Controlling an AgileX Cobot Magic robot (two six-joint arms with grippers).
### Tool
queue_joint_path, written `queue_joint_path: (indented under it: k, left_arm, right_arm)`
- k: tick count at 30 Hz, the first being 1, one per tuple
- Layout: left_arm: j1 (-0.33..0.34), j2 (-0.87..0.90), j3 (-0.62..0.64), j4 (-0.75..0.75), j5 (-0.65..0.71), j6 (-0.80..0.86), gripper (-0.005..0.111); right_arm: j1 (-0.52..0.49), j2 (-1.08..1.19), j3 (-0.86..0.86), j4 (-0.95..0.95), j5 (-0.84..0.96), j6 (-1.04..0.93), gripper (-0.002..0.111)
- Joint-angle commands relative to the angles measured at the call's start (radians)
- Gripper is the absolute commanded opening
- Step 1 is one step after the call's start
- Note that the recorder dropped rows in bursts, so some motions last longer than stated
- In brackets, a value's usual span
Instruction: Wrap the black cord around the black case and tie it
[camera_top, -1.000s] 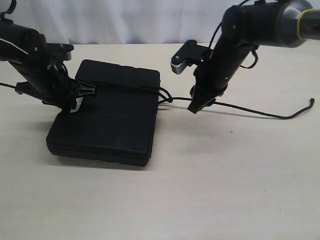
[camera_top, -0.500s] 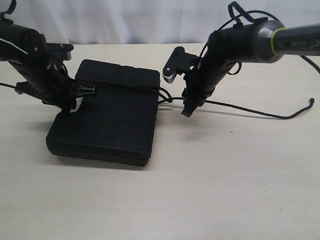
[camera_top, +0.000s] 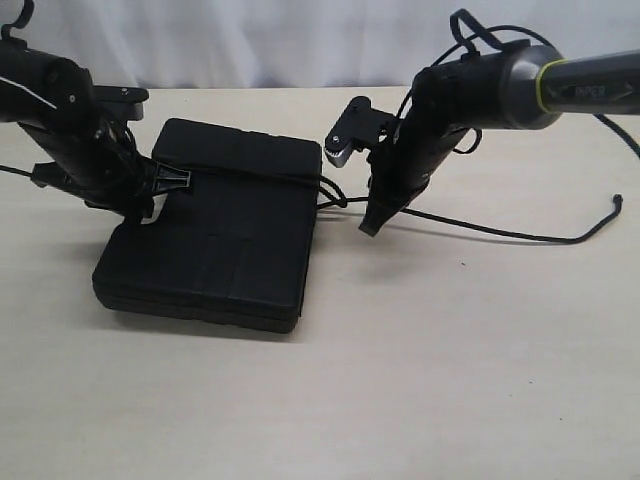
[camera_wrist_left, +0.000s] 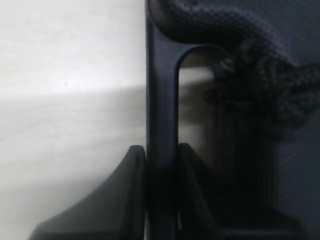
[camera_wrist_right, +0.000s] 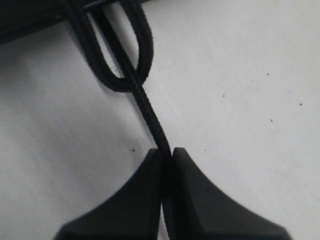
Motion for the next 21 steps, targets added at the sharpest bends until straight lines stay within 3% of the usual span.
queue_joint_path:
  k: [1, 7, 11, 21]
  left_arm:
    - [0.014, -0.007, -0.017, 0.019, -0.020, -0.017, 0.000]
    - [0.066, -0.007, -0.017, 0.017, -0.035, -0.019, 0.000]
    - [0.100, -0.007, -0.017, -0.060, -0.053, -0.026, 0.000]
    - [0.047, -0.005, -0.017, -0.120, -0.124, -0.024, 0.000]
  right_arm:
    - [-0.019, -0.053, 0.009, -0.194, 0.100, 0.148, 0.004]
    - [-0.093, -0.117, 0.142, -0.233, 0.074, 0.180, 0.004]
    - [-0.131, -0.117, 0.209, -0.235, 0.019, 0.220, 0.004]
    - [-0.129, -0.160, 0.215, -0.226, -0.004, 0.349, 0.005]
